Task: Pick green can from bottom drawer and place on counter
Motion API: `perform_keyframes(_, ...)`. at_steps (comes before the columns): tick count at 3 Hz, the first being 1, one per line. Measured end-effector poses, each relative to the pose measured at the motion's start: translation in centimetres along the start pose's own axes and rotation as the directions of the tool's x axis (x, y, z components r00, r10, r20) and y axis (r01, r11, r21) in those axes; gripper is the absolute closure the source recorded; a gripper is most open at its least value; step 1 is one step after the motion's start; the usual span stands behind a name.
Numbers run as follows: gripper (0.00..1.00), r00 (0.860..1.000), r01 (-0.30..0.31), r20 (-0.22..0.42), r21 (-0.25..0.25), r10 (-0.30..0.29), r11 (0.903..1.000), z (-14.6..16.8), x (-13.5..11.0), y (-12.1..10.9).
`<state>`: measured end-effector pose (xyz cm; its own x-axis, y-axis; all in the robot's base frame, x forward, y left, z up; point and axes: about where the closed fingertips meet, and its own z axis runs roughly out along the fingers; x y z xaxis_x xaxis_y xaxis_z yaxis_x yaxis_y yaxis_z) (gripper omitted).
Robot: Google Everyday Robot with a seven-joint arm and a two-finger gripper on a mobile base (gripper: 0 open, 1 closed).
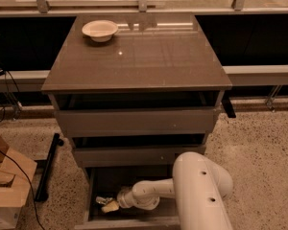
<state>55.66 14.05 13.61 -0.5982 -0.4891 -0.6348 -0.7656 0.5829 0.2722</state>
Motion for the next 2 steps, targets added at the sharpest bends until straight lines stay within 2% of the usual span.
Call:
perform_keyframes(1, 0.43, 1.0, -0.001, -0.005, 0.013, 0.001, 0.9999, 0.5, 0.3, 0.6)
perform_keyframes(2, 0.66, 1.0, 0.003, 0.0, -0.001, -0.003, 1.0, 1.1, 0.2, 2.1)
